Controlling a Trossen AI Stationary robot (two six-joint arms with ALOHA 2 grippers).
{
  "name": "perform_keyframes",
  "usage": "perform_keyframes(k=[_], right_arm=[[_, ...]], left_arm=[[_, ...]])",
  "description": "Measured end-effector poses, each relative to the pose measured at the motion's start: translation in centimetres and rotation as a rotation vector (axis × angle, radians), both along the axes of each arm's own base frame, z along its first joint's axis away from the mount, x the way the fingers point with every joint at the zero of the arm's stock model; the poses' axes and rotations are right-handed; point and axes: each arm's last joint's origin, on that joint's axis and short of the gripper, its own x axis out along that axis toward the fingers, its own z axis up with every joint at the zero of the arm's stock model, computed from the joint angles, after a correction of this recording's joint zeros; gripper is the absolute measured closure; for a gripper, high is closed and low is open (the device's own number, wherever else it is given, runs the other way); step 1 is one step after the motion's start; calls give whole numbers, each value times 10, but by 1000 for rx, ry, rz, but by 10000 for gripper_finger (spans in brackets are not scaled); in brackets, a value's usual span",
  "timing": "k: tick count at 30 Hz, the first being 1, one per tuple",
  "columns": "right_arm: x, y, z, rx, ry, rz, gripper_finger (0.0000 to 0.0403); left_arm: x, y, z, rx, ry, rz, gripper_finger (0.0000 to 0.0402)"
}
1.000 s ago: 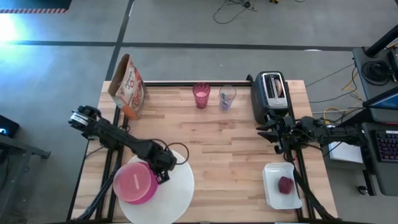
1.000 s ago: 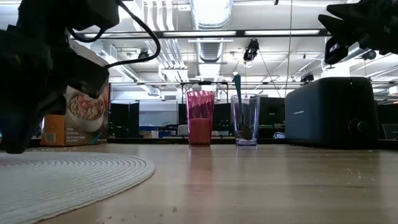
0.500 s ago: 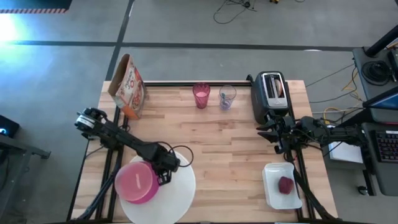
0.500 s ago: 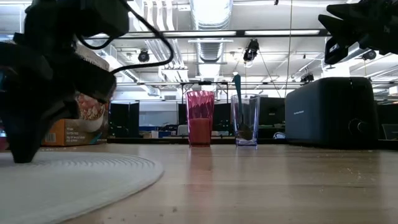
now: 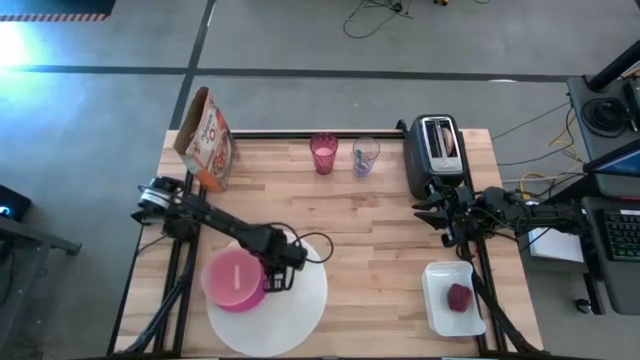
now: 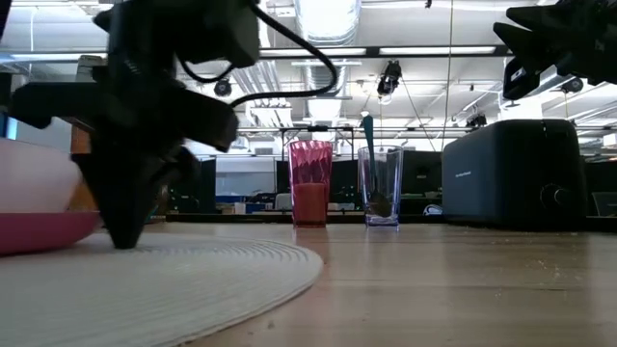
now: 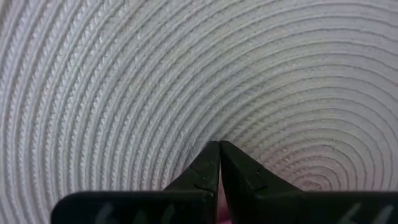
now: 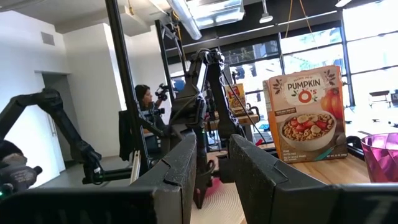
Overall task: Arrange a breakfast setting
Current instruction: Move the white table mat to the center of the table
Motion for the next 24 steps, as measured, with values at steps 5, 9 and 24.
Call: perform_keyframes(k=[5,9,24], right_arm=[[0,0,0,0,0,0,314],[0,0,0,0,0,0,314],[0,0,0,0,0,0,314]], left_arm=[[16,10,0,7,-32,-138,402],[29,19,0,30,-59,-241,402],[86,56,7,120,-169,-581,402]])
